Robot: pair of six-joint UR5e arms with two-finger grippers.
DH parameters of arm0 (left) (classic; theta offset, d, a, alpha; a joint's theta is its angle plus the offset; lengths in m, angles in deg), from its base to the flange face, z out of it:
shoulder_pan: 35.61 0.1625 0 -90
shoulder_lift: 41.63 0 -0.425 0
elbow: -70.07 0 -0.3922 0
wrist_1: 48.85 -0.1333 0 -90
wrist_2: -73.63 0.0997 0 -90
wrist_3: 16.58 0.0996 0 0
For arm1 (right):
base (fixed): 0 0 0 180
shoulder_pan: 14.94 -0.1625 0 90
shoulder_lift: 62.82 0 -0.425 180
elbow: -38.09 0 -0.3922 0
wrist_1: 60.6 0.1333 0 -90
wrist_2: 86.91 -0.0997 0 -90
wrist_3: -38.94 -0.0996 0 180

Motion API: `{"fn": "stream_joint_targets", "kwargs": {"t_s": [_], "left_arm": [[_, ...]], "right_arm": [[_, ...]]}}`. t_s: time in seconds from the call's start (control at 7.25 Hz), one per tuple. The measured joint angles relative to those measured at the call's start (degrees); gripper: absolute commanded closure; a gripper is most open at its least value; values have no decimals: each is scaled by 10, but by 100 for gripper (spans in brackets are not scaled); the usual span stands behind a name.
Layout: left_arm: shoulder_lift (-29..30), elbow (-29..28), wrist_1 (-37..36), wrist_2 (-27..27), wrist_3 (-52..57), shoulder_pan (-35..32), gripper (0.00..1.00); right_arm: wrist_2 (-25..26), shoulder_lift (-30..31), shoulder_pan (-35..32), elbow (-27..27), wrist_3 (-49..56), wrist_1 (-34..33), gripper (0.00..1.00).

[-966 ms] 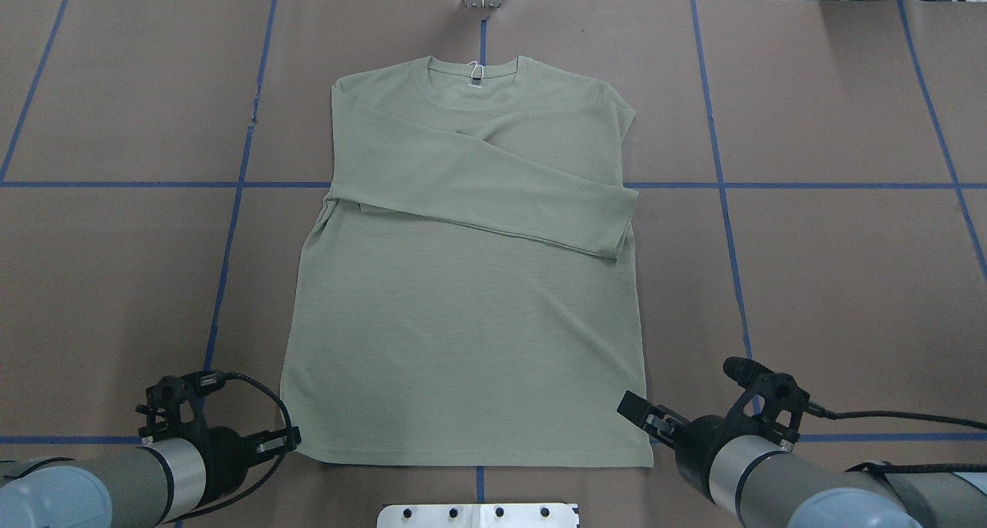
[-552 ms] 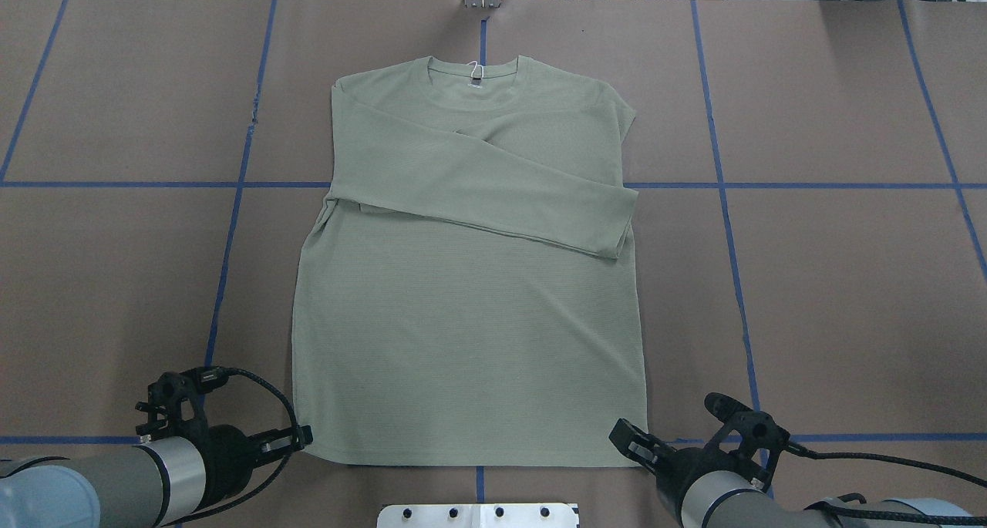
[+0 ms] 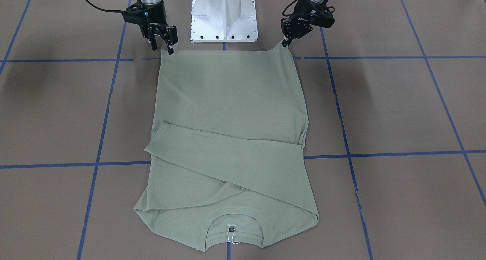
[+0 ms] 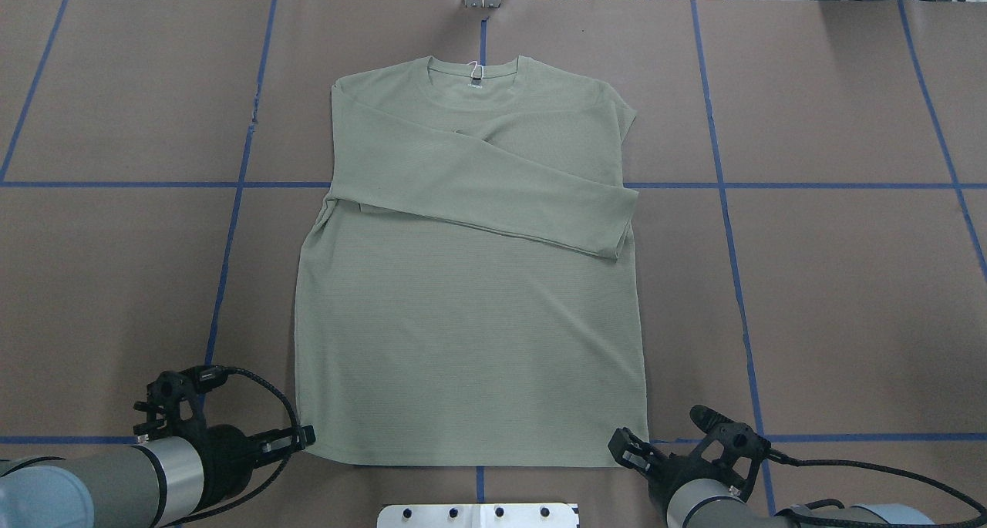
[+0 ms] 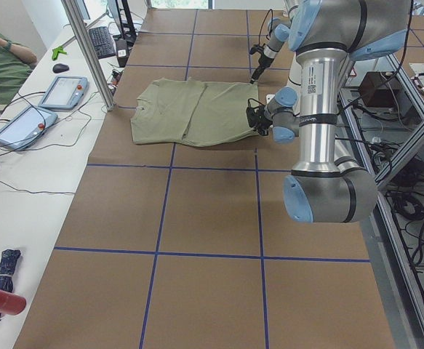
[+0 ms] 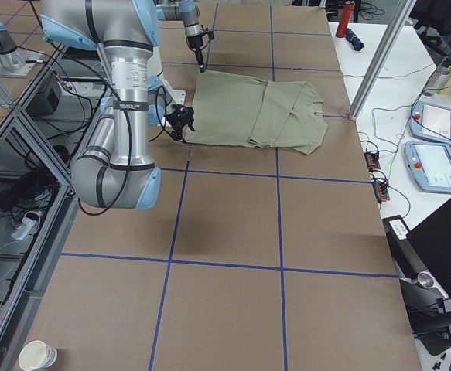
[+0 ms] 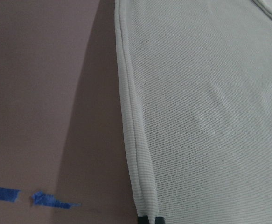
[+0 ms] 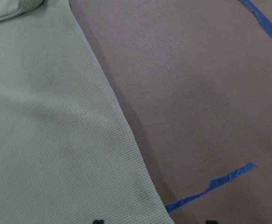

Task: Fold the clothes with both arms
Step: 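Grasp the two hem corners nearest the robot with both grippers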

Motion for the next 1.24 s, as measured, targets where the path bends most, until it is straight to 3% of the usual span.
{"fn": "stream_joint_targets", "kwargs": {"t_s": [0.69, 1.24], "left_arm": [[-1, 1, 0, 0, -1, 1, 100], [0, 2, 1, 0, -1, 2, 100]], "right_arm": [[2, -1, 8, -7, 0, 0, 28], [6, -6, 9, -16, 0, 0, 40]]}}
